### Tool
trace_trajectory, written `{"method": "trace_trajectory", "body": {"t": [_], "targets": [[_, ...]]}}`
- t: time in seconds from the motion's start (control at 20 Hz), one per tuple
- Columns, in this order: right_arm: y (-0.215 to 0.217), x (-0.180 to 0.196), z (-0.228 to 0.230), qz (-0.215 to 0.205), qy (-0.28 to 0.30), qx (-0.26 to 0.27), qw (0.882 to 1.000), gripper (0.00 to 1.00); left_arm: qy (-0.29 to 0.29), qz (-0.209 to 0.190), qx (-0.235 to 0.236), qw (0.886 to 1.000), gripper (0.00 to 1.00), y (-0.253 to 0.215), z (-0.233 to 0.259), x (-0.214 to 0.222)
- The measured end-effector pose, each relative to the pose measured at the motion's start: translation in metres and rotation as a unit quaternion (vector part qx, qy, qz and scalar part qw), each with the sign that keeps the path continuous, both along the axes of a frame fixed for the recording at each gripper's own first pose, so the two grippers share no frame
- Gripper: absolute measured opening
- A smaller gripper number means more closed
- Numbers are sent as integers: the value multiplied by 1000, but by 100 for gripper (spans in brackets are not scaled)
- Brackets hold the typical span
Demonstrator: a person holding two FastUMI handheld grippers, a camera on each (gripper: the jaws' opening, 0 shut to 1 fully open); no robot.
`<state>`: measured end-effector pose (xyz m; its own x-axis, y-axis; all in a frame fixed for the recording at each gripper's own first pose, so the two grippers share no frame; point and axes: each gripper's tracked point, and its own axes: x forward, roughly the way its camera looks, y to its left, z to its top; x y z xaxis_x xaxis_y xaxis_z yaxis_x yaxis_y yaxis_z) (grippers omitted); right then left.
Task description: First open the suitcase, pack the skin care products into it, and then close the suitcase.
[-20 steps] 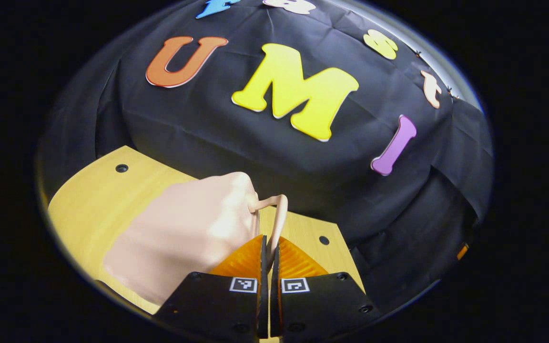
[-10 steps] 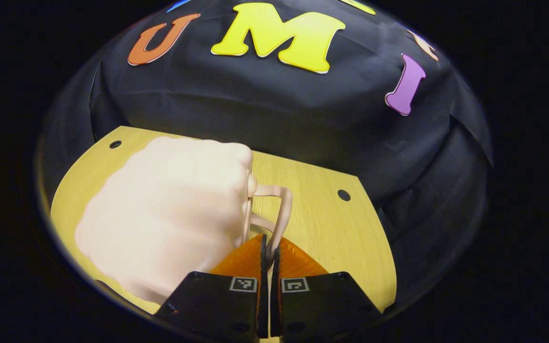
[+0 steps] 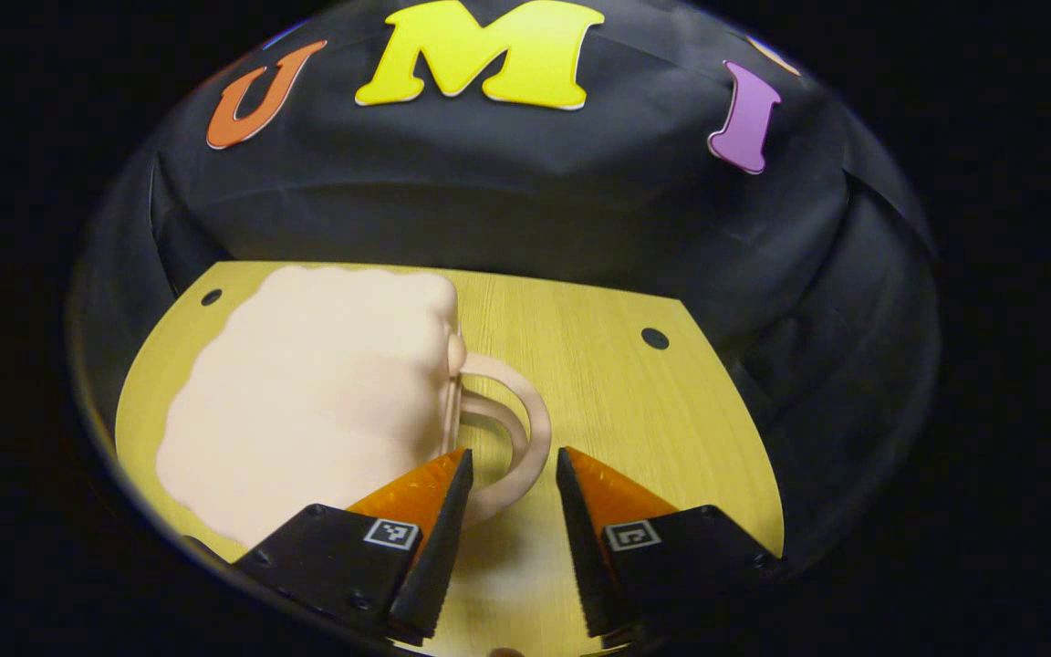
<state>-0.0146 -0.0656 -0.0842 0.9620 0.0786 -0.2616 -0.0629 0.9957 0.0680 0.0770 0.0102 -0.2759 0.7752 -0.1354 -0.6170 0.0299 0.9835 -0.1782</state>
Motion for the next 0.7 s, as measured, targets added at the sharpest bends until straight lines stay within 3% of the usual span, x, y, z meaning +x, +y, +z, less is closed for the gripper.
{"method": "trace_trajectory", "body": {"t": [0.1,0.3,0.45,0.7], "targets": [[18,10,12,3,-19,-6,1000,80,-58,12,31,998,97,9,46,0],[53,23,45,3,-68,-28,997,77,-178,34,92,979,98,36,146,-15],[79,31,68,-5,-103,-38,994,80,-236,46,127,962,98,47,197,-36],[125,41,85,-2,-111,-18,994,80,-253,68,86,961,98,63,237,-57]]}}
